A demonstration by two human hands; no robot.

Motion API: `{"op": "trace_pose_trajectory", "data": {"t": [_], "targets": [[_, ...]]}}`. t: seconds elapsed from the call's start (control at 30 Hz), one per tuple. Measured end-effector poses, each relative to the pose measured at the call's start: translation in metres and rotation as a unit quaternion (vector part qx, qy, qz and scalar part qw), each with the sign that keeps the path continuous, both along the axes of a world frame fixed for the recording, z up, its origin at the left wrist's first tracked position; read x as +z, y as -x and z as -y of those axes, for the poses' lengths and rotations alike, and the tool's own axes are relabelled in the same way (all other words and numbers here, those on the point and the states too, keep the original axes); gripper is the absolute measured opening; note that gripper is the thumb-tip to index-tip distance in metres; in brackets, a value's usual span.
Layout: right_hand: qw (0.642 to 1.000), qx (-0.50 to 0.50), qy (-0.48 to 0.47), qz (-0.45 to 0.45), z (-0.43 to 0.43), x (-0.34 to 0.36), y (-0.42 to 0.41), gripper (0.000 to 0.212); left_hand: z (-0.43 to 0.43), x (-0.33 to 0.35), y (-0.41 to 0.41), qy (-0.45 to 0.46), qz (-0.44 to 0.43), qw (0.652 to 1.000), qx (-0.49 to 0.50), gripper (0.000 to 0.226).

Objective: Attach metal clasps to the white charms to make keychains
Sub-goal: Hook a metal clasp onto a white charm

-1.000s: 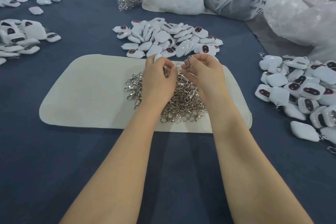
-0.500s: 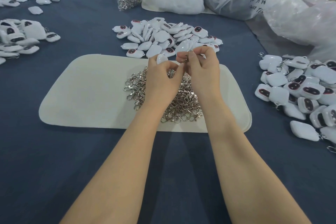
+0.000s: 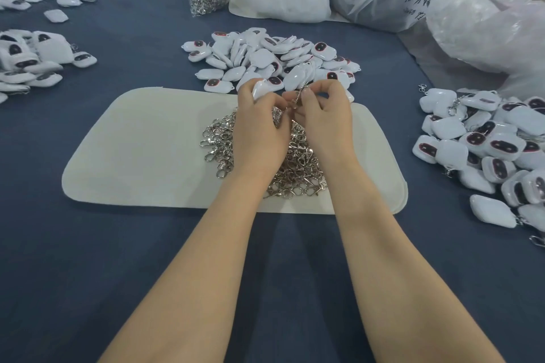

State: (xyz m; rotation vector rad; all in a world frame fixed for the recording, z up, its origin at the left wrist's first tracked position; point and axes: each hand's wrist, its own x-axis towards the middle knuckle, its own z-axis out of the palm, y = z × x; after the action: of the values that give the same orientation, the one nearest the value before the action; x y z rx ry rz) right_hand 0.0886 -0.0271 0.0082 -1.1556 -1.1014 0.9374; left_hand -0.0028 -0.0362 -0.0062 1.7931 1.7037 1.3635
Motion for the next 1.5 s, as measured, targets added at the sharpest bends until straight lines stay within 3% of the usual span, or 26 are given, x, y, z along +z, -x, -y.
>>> {"op": "trace_pose_trajectory", "data": {"t": [0.13,0.23,0.47,0.77,1.1,1.5], "targets": [[0.995,-0.059,0.049,0.069,-0.0022,-0.0022,-0.0031,0.012,-0.0012,0.0030,0.0014,0.005,0.055,0.998,0.010,0.004],[0.983,-0.075,0.028,0.163,-0.0023,-0.0049,-0.0076,0.019,-0.0029,0.0043,0.0040,0.014,0.069,0.997,0.023,0.006],[0.982,0.079,0.016,0.172,0.0029,-0.0013,0.0018,0.016,-0.0021,0.0029,0.0039,0.000,0.041,0.999,0.026,0.012],[0.967,0.041,0.010,0.252,0.0006,-0.0067,-0.0020,0.006,-0.0051,0.0008,0.0048,0.031,0.044,0.998,0.039,0.017],[0.977,0.026,0.014,0.211,0.0000,-0.0038,-0.0009,0.021,-0.0039,0.0012,0.0045,0.036,0.058,0.998,0.016,0.006],[0.971,0.017,-0.034,0.234,0.0044,-0.0056,0.0001,0.011,-0.0047,0.0014,0.0046,0.020,0.061,0.998,0.015,0.009]]}}
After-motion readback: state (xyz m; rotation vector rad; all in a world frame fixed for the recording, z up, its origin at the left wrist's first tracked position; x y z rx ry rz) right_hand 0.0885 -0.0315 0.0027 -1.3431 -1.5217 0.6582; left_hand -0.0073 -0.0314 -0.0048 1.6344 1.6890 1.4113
